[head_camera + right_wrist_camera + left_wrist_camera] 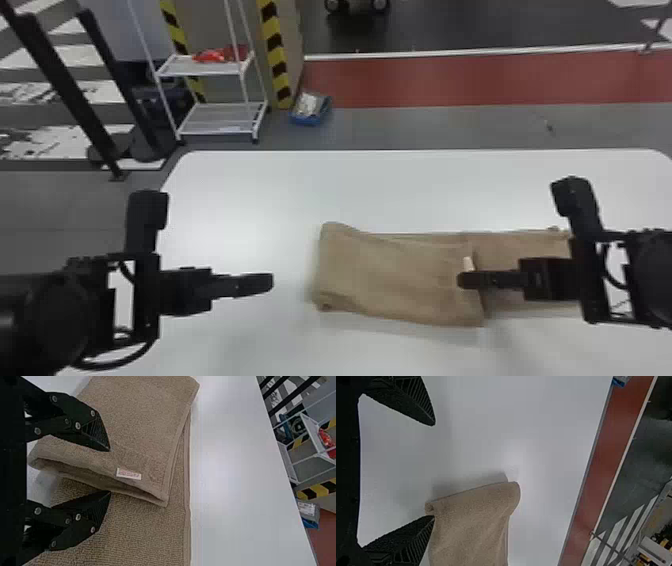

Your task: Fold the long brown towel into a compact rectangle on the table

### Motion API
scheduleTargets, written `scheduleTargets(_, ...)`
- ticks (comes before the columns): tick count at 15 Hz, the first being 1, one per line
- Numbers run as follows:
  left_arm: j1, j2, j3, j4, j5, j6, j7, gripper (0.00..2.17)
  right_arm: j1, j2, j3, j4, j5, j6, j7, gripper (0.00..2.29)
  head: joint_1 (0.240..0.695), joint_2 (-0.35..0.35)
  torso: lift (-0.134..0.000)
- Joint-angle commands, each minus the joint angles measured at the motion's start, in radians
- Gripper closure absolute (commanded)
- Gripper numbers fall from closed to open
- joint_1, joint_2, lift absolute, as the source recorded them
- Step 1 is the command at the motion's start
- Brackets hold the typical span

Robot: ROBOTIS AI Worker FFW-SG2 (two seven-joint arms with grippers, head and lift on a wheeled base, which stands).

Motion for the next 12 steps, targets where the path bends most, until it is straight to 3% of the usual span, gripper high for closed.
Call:
scheduleTargets(1,-0.002,0.000,0.001,0.008,0.000,0.007,0.000,0.04,0.001,-0.005,-0.001,-0.003,0.001,0.026,0.000,0.60,0.695,0.120,-0.123)
scheduleTargets(9,-0.006,-0.002,-0.005,0.011,-0.002,0.007,0.001,0.04,-0.002,-0.012,-0.001,-0.002,0.004,0.030,0.002,0.62,0.695,0.109,-0.123)
scheduleTargets(12,-0.003,-0.002,-0.001,0.011,-0.002,0.007,0.001,0.04,-0.010,-0.008,0.014,0.003,0.012,0.030,0.002,0.76,0.695,0.111,-0.123)
